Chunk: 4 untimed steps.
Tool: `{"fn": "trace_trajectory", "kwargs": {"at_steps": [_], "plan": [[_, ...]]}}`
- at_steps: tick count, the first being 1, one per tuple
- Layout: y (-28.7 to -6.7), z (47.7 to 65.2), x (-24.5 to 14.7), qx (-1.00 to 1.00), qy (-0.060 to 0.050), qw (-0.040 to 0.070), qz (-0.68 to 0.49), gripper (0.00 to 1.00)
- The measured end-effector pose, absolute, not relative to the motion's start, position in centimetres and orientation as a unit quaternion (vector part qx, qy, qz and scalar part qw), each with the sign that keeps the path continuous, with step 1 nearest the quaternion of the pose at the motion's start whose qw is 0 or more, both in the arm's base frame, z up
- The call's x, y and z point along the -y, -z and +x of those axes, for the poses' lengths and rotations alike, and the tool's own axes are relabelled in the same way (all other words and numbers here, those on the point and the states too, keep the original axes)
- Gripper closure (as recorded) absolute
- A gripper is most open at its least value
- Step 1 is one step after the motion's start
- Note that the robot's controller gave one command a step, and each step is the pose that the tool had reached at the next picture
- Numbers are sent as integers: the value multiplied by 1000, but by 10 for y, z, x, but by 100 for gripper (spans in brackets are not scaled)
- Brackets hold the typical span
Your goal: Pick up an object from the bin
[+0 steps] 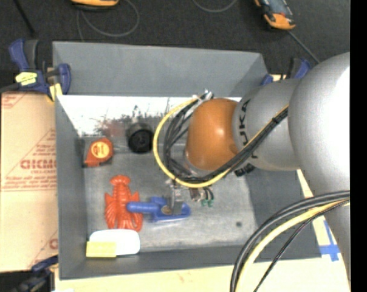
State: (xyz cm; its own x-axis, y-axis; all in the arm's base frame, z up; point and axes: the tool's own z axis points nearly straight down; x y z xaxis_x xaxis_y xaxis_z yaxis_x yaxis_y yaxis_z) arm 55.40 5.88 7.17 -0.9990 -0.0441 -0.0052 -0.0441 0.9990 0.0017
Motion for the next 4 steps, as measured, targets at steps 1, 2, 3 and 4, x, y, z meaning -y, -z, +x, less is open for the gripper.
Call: {"fn": "trace_trajectory", "kwargs": {"at_steps": [1, 2, 3, 4], "plan": [[-72, 554, -59, -1000, -1, 3, -22, 100], [-107, 585, -33, -999, 0, 2, -42, 0], [-107, 585, -33, -999, 0, 2, -41, 0], [-80, 533, -54, -999, 0, 3, -52, 0]]}}
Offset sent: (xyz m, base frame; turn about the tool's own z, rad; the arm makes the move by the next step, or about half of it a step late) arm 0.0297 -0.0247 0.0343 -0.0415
